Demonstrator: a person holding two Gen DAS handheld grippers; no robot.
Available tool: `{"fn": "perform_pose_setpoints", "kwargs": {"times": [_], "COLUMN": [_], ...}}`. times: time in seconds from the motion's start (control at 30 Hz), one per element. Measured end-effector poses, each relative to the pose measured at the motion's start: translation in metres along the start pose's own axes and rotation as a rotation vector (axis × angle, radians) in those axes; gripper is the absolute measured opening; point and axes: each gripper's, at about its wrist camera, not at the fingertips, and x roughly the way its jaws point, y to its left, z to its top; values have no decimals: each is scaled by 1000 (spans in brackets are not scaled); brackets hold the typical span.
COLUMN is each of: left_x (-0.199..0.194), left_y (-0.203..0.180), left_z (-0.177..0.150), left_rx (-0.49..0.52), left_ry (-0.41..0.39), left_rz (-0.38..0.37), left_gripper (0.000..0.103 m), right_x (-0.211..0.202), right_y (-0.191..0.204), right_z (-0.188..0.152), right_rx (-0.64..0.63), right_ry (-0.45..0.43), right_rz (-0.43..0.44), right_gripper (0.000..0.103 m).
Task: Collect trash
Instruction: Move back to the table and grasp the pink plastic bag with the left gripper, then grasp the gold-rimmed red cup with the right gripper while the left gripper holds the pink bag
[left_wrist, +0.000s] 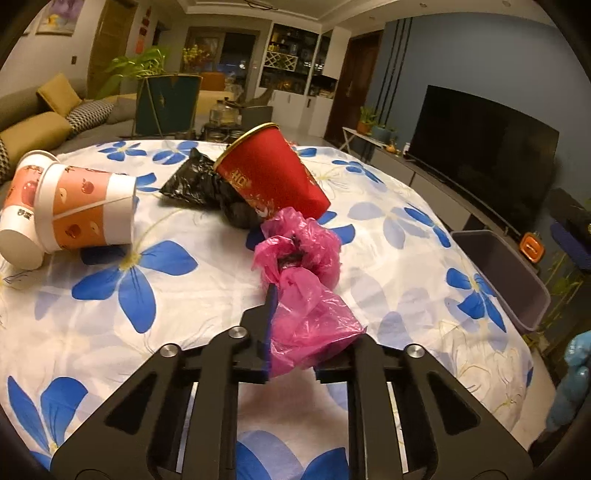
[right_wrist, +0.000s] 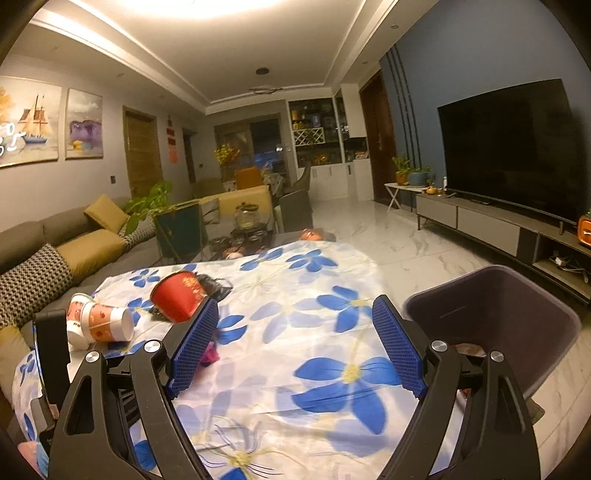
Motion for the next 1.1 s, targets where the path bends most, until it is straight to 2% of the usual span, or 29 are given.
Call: {"fn": "perform_pose_setpoints", "kwargs": {"times": [0.23,0.6,0.87,1.1], "left_x": [-30,-92,-104,-110], "left_y": [4,57,83,93], "left_z": [-5,4,10,15], "left_rx": [24,-105,-159,-167], "left_ry": [-49,-165,-184,-212], "left_rz": [-16,55,87,98], "left_gripper": [6,6,6,6], "right_x": [17,58,108,144], "right_y": [19,74,123,141], "right_z": [-4,-9,-9,-10], "right_rx": [-28,-98,-228,-249], "right_ry": [25,60,104,161], "right_rz": [40,154,185,181], "right_gripper": [83,83,83,83]}}
